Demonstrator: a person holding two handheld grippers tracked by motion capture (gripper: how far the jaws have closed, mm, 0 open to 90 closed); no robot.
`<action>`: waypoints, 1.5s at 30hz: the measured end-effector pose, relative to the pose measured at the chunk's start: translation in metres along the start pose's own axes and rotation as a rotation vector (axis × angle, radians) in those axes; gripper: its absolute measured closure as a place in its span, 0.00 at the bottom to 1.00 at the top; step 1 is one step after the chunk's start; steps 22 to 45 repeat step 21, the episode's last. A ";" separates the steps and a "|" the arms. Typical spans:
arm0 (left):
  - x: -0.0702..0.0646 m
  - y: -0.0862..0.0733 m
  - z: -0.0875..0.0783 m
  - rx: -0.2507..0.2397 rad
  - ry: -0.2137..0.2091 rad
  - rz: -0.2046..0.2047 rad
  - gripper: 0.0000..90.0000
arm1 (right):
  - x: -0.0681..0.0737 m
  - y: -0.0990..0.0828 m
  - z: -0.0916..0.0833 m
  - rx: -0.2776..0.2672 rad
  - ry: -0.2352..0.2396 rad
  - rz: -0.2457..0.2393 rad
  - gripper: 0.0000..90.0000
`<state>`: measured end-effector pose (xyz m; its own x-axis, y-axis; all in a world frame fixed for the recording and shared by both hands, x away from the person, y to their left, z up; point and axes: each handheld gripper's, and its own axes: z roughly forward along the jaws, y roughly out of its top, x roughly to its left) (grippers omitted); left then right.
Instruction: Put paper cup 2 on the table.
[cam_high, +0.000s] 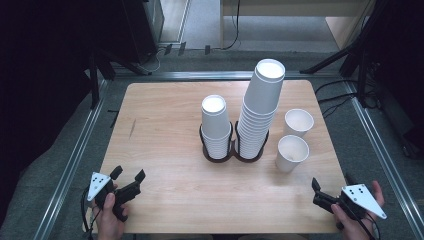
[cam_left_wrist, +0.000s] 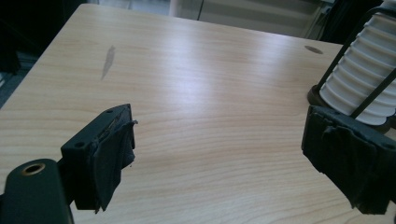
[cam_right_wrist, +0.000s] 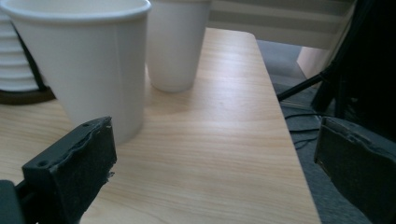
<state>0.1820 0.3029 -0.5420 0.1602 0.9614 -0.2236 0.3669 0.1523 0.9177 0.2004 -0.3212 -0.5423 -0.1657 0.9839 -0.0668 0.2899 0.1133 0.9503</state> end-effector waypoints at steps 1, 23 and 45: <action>0.001 -0.001 -0.002 0.000 0.012 0.003 0.11 | -0.001 -0.001 0.000 0.003 -0.006 -0.014 0.00; 0.023 -0.007 -0.010 0.063 0.029 0.016 0.11 | -0.016 -0.009 0.009 0.065 -0.028 0.017 0.00; 0.023 -0.007 -0.010 0.063 0.029 0.016 0.11 | -0.016 -0.009 0.009 0.065 -0.028 0.017 0.00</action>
